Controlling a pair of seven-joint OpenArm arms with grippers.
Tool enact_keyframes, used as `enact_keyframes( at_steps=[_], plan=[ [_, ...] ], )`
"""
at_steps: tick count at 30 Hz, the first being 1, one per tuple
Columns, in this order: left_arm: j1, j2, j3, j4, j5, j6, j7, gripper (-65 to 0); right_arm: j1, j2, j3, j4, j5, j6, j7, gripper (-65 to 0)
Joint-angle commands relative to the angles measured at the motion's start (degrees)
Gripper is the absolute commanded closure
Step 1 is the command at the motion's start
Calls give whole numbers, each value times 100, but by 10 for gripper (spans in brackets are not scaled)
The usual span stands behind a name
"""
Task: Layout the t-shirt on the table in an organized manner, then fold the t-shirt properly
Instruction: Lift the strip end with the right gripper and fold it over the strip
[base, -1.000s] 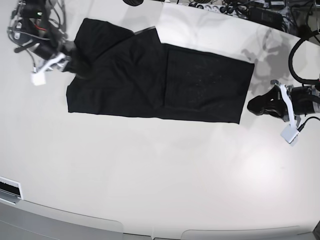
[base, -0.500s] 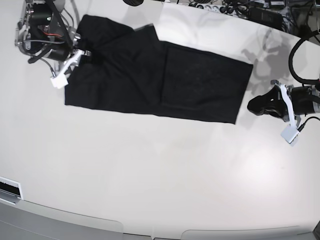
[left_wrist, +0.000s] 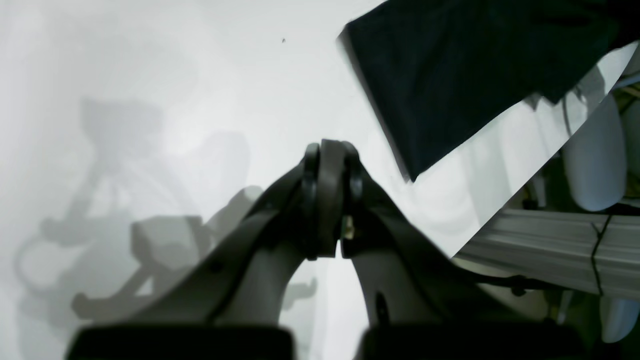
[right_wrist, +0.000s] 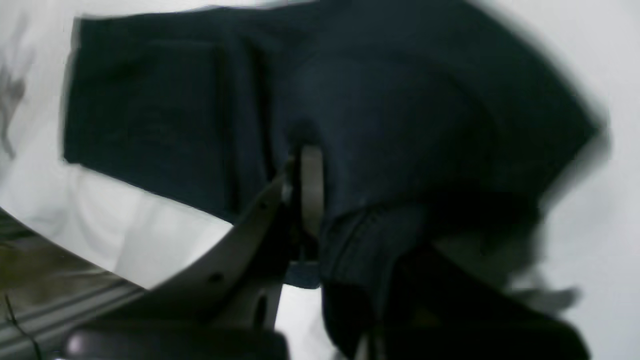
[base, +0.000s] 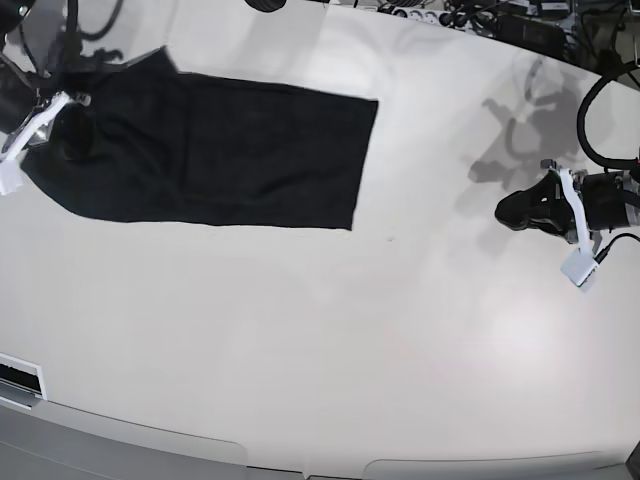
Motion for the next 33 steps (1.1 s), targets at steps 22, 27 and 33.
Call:
enact_keyframes(
  at_steps=[22, 27, 33],
  plan=[
    [-83, -98, -66, 79, -223, -30, -146, 0, -26, -1659, -4391, 1272, -1751, 28, 1727, -402],
    [-81, -111, -66, 79, -221, -30, -142, 0, 267, -1657, -4701, 1458, -1419, 28, 1285, -493],
    [-83, -116, -66, 79, -227, -30, -59, 0, 341, -1456, -4371, 1495, -1469, 28, 1237, -493]
  ],
)
